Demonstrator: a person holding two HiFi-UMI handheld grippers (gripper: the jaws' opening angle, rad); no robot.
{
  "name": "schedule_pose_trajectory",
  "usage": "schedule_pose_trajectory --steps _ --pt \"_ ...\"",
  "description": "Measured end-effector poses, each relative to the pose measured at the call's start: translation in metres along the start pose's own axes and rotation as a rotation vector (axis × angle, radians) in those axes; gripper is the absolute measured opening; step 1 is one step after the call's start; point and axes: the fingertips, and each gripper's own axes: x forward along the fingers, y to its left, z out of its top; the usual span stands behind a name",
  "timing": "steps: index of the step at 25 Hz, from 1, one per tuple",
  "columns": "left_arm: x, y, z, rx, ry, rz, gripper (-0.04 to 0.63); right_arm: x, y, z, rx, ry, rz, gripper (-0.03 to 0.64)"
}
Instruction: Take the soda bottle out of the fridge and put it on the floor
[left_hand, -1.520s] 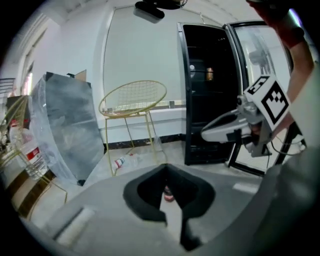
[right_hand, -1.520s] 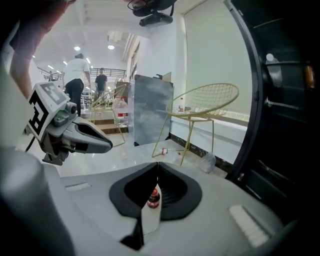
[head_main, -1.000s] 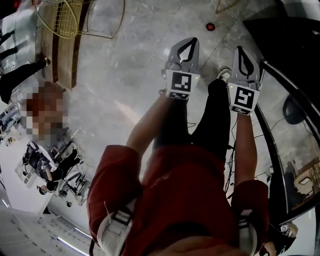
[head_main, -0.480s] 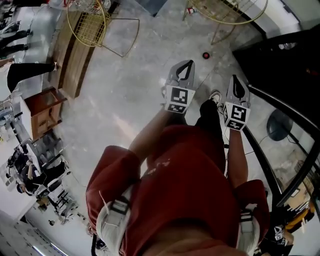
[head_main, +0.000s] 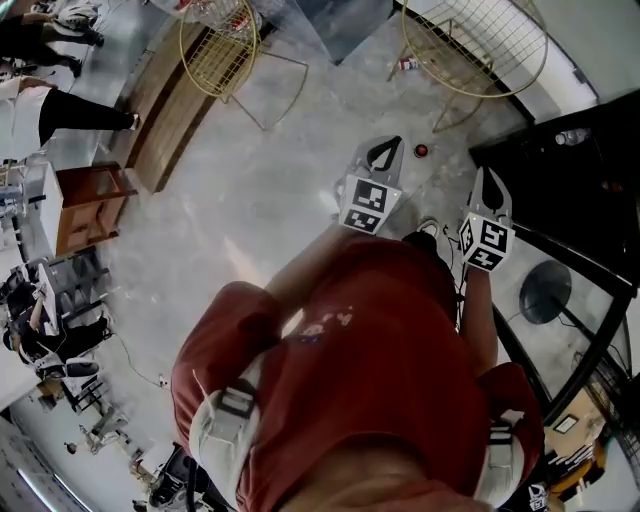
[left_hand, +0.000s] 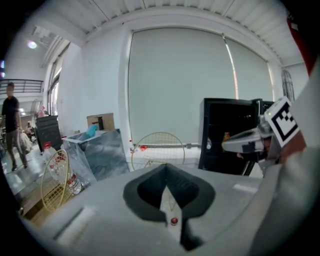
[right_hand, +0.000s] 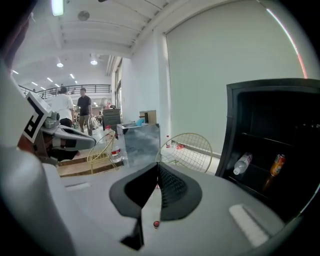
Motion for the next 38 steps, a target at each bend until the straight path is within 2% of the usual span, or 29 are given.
schedule_pose_trajectory --steps 10,20,38 --pt "-0.02 0.011 0.003 -0.016 0.001 0.026 -0.002 -0.001 0.014 0.01 0.001 -0.016 0.03 0.002" --pt "-0.027 0.015 -0.007 -0.023 0.014 0.044 -0.002 -0.002 0.01 0.008 -0.004 -0.013 0.025 0.002" --pt "-0.042 0.035 -0.01 -0.069 -0.011 0.094 -0.002 0.002 0.027 0.016 -0.023 -0.021 0.039 0.002"
